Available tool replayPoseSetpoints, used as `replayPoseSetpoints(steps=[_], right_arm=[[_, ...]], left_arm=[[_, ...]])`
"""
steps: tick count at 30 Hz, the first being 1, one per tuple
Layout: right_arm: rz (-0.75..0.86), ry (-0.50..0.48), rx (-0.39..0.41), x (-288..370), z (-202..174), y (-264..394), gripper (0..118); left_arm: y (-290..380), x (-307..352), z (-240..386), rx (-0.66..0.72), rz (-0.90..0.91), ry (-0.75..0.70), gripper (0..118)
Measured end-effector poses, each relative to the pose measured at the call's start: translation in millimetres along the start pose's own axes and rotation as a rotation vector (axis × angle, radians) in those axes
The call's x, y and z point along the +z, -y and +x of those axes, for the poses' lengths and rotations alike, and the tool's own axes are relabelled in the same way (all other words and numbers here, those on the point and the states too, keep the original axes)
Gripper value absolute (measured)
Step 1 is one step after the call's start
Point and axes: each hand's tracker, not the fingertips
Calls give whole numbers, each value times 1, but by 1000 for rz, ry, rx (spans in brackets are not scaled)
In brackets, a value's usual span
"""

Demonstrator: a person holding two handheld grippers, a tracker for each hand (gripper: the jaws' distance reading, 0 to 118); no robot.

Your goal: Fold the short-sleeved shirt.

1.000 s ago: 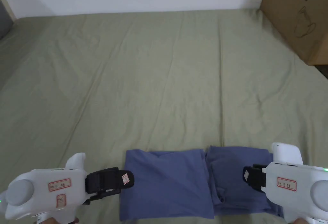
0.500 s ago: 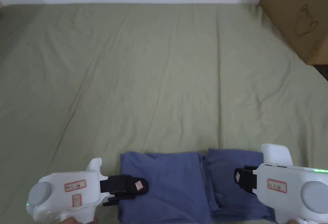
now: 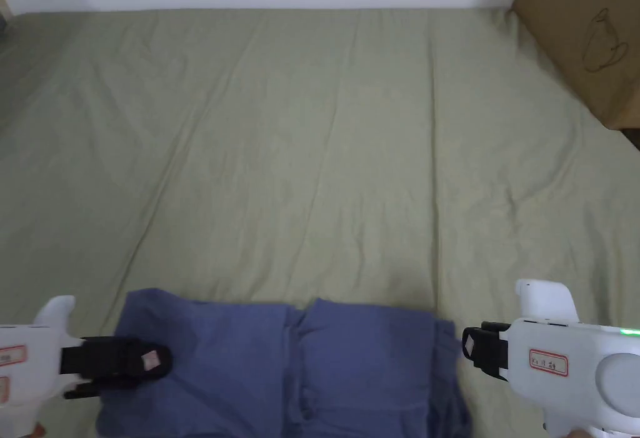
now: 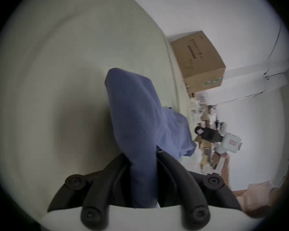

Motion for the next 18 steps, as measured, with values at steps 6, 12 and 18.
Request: replayPoseSetpoints(steps=[6,12,18], right_arm=[[-11,3,-12,0,1,6,0],[-13,-3,-10,5,0,9,0],[13,-13,-13,15,6,9,0]], left_arm=[[-11,36,-8,16,24,-151,13],[-1,31,43,14,68,-146,13],[1,12,130,-105,69,-36,13]])
